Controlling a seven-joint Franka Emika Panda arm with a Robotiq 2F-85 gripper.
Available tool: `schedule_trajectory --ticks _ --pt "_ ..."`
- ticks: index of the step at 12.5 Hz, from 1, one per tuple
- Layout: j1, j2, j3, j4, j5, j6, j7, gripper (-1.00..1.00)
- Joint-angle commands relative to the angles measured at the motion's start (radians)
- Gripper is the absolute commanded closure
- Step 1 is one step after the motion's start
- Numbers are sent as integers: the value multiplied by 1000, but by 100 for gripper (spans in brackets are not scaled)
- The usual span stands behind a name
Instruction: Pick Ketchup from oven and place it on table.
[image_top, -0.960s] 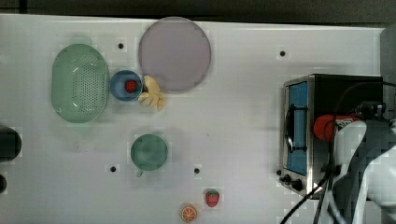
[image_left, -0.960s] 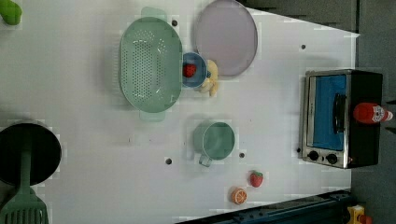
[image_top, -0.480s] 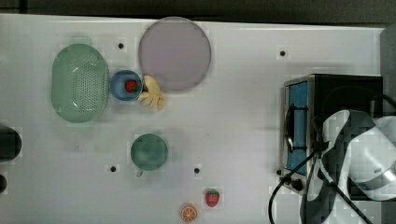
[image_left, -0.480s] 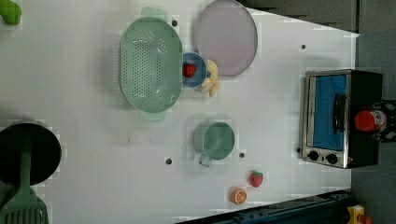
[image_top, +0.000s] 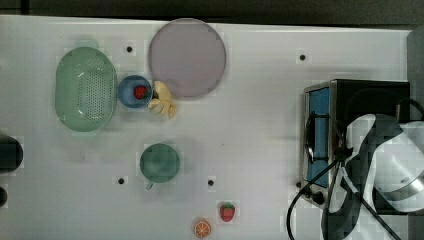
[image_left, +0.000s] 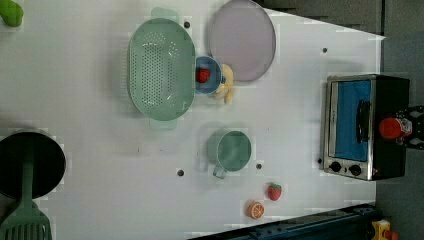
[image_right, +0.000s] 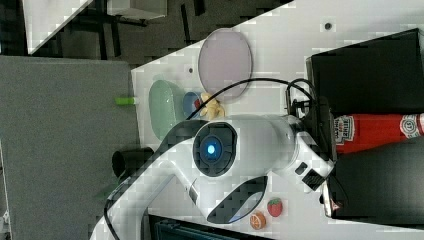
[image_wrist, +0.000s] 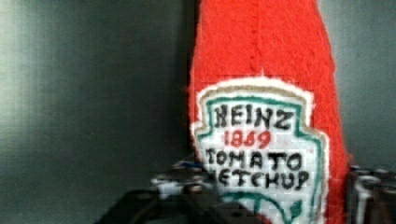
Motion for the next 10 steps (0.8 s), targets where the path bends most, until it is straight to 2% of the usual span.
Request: schedule_trajectory --ticks 1,4,7,10 --pt "-11 -44 1 19 -10 6 46 -29" --pt "18 -83 4 91 -57 -55 44 -29" --pt "72 -146 18 208 -135 -234 40 -29" --pt "127 -209 83 280 -144 -391 -45 -29"
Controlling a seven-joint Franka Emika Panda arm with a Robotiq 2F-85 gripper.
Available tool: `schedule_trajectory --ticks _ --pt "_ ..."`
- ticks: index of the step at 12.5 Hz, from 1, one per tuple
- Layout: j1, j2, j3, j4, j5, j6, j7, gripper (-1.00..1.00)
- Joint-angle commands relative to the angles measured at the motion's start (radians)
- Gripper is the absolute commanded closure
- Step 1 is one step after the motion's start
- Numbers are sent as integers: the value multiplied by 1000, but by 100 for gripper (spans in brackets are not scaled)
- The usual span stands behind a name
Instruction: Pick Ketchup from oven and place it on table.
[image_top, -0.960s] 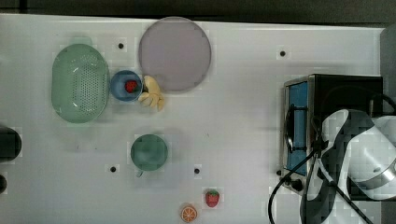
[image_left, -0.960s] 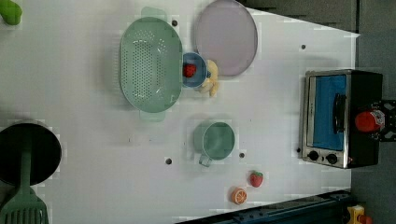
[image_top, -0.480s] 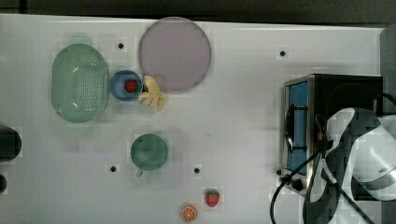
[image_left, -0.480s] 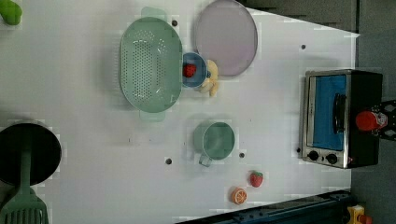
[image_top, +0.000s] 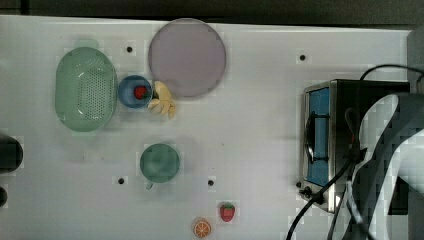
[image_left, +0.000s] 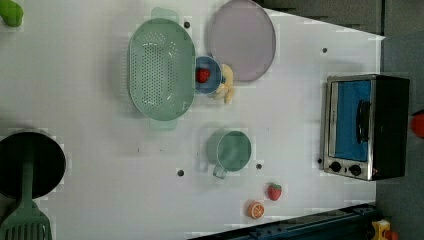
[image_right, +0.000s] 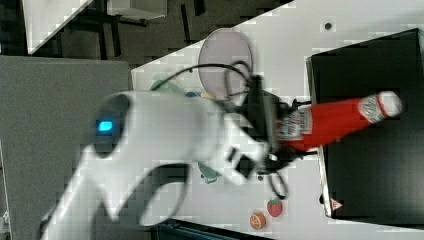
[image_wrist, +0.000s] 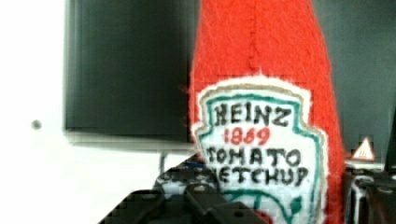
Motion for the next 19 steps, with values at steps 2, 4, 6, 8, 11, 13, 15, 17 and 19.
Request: schedule_trajectory --ticks 2,4,6,8,11,13,15,17,19 --pt "114 -138 122 48 8 -70 -95 -29" --pt "136 -150 191 44 8 -70 -102 -29" --pt "155 -150 262 27 8 -75 -106 -29" --pt "169 -151 322 -5 8 -73 -106 -29" --pt "179 -151 373 -89 8 -32 -88 -29" --pt "184 -151 378 -180 8 36 -47 -29" --pt "184 -150 381 -298 8 144 -26 -29" --pt "185 -141 384 -419 8 260 -26 -29" --pt "189 -113 386 -511 8 384 -26 -29"
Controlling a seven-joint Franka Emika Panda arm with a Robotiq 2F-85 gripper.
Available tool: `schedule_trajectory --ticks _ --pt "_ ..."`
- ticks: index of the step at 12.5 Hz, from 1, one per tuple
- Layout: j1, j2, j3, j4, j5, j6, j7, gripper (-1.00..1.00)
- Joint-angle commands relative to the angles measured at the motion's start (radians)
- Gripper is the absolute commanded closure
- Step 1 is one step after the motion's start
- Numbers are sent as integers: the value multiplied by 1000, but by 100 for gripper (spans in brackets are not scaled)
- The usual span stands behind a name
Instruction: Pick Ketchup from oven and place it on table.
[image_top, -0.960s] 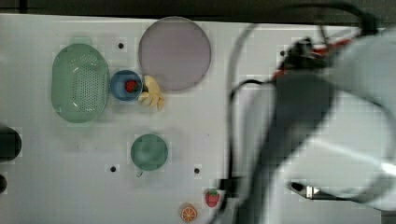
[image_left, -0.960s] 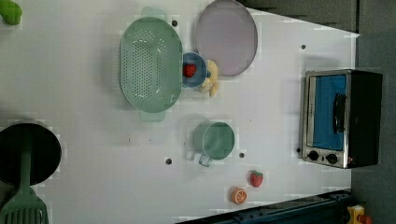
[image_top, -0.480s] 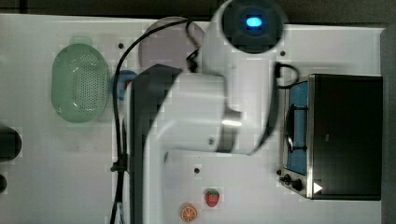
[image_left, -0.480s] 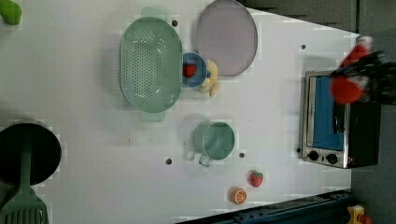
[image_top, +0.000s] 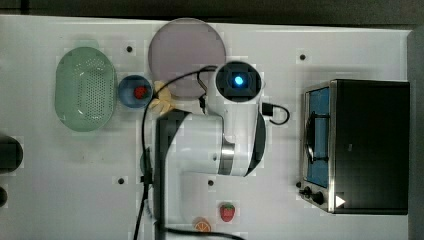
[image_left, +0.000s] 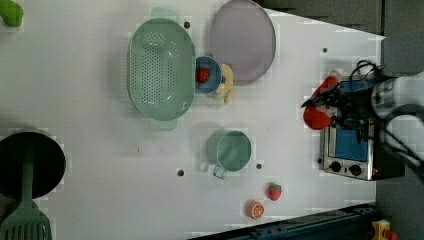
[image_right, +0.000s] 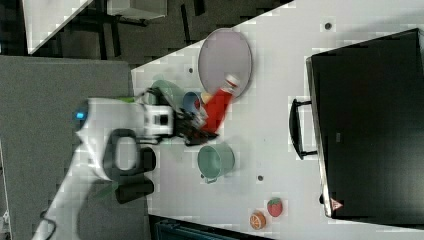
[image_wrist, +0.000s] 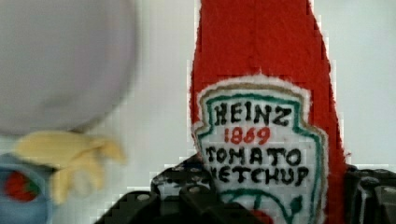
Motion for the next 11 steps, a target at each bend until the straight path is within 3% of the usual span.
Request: schedule_trajectory --ticks 1,6,9,11 --pt "-39 9 4 -93 -11 168 15 -29" --pt "-24 151 22 -132 -9 326 15 -34" --pt "-22 193 26 -129 -9 361 15 -97" --pt "-21 157 26 -117 -9 360 15 -100"
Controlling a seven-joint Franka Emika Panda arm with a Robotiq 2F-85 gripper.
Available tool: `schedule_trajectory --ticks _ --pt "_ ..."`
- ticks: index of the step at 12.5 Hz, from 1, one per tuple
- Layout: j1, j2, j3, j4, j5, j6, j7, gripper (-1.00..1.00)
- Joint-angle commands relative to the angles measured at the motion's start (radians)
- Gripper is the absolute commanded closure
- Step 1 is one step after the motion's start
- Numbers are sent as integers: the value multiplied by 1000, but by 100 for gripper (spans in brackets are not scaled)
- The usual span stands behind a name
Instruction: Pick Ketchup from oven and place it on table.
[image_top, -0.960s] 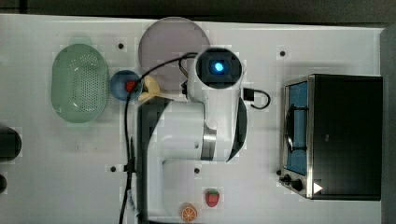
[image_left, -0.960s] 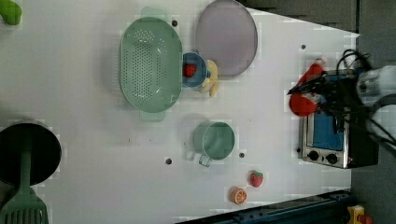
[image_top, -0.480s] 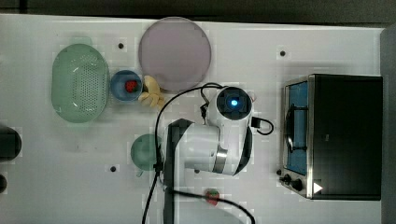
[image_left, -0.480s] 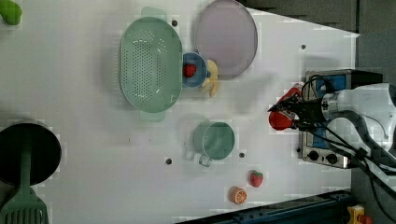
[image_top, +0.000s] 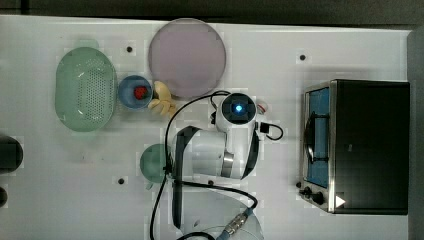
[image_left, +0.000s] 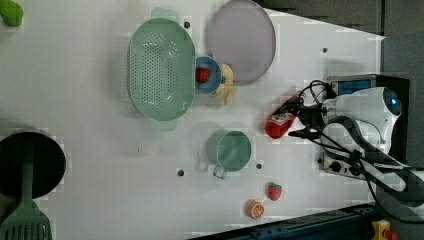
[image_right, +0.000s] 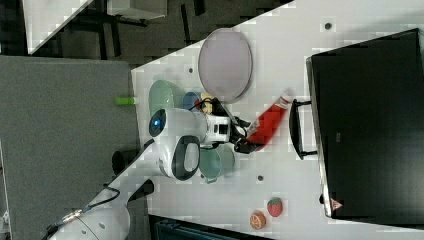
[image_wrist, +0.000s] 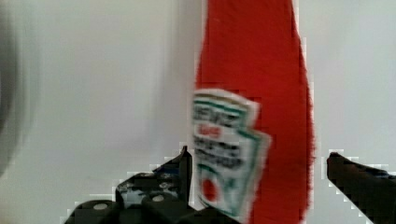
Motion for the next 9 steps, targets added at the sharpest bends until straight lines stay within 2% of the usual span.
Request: schedule_trajectory --ticks 1,4,9 --pt "26 -114 4 36 -20 -5 14 -100" --pt "26 -246 4 125 -20 -95 14 -100" --pt "24 -372 2 354 -23 -417 14 -100"
